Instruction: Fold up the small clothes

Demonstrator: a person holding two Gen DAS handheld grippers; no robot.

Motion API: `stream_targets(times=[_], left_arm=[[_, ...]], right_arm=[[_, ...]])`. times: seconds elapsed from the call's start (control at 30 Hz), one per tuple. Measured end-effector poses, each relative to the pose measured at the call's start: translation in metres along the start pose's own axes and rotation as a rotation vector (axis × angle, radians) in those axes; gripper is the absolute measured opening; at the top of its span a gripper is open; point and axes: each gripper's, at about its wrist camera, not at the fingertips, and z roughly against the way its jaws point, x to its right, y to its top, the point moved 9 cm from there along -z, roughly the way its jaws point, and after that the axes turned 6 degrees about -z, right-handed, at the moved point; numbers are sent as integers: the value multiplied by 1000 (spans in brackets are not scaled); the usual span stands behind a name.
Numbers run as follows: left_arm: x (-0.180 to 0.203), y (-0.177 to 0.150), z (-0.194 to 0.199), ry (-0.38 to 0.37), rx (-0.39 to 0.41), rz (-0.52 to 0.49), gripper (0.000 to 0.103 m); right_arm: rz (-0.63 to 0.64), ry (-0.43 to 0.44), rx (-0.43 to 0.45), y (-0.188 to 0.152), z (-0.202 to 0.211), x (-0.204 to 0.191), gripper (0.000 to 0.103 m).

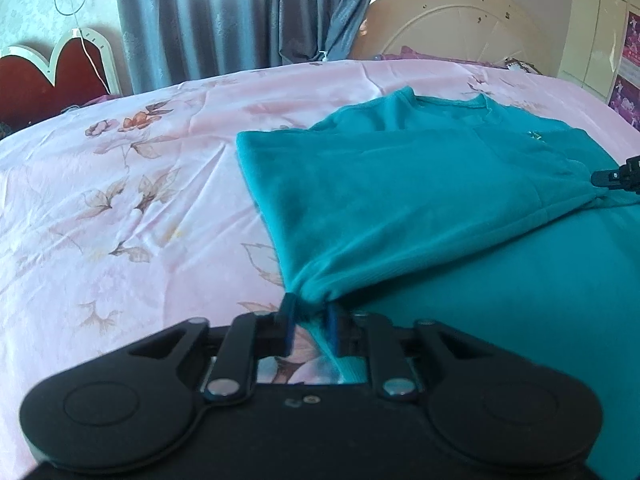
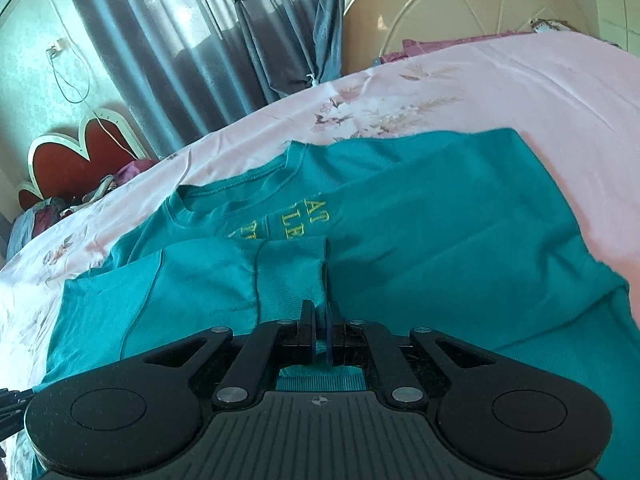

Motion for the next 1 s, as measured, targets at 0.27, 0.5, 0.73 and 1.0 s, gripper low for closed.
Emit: stream_targets(times=[0.27, 0.5, 0.73, 1.0], left_arm=[[2, -7, 1, -4, 7, 31, 30], [-12, -6, 25, 4, 34, 56, 41], [20, 41, 19, -72, 112, 81, 57], [21, 50, -1, -151, 70, 71, 63]], right_arm=[[-29, 11, -31, -7, -11, -3, 12], [86, -106, 39, 1, 14, -8, 7], [206, -48, -10, -14, -1, -56, 47], [135, -62, 16, 6, -2, -34, 47]])
